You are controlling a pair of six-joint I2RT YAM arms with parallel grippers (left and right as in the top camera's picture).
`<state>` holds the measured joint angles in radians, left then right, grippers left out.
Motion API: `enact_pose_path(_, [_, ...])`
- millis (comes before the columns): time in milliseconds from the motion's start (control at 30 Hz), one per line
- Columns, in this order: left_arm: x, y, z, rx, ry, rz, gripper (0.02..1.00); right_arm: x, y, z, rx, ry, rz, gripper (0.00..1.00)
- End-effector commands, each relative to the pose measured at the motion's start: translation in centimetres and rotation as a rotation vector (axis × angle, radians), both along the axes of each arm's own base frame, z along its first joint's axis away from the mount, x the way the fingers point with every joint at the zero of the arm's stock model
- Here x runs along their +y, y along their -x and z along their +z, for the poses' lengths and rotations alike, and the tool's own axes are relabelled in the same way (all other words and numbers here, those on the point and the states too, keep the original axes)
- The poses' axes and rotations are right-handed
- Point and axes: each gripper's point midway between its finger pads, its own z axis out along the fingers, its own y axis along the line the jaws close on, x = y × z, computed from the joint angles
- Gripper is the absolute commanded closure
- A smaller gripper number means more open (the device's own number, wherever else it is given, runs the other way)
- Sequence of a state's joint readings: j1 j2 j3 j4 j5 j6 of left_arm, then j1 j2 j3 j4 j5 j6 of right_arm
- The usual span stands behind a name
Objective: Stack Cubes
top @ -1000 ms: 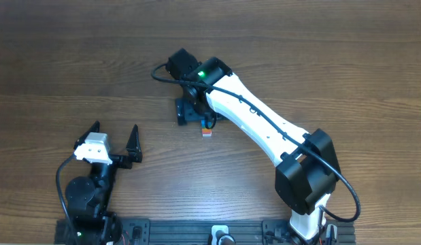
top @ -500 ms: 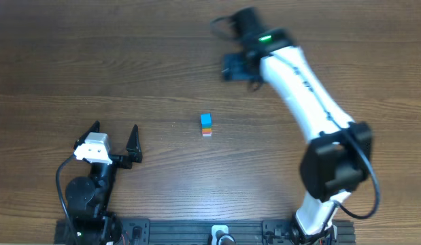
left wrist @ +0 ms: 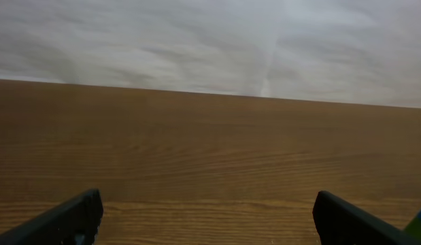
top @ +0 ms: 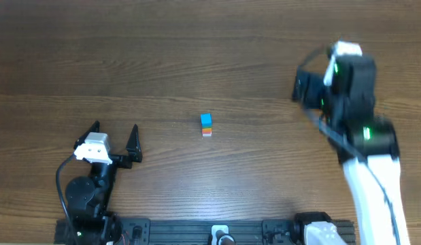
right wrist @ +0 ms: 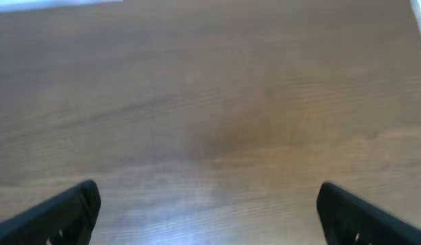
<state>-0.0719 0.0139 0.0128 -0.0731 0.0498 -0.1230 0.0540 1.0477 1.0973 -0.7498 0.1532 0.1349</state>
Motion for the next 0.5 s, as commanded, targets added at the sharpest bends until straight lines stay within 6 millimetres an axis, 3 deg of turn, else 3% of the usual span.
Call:
enact_pose_path(33, [-0.3,0.0,-0.1,-0.003,-0.013,-0.016,0.02,0.1,3.9,0.2,-0.151,0.03,0.039,0.009])
enact_pose_path(200, [-0.3,0.0,-0.1,-0.003,-0.013,-0.016,0.018,-0.1,6.5,1.4,-0.38,0.125,0.092,0.009])
enact_pose_path(367, [-0.3,0.0,-0.1,-0.003,-0.013,-0.016,0.02,0.0,7.4,2.8,-0.651,0.15,0.091,0.009])
enact_pose_path(500, [-0.3,0.0,-0.1,-0.003,-0.013,-0.016,0.02,0.6,8.0,2.6,-0.769,0.138,0.115,0.007])
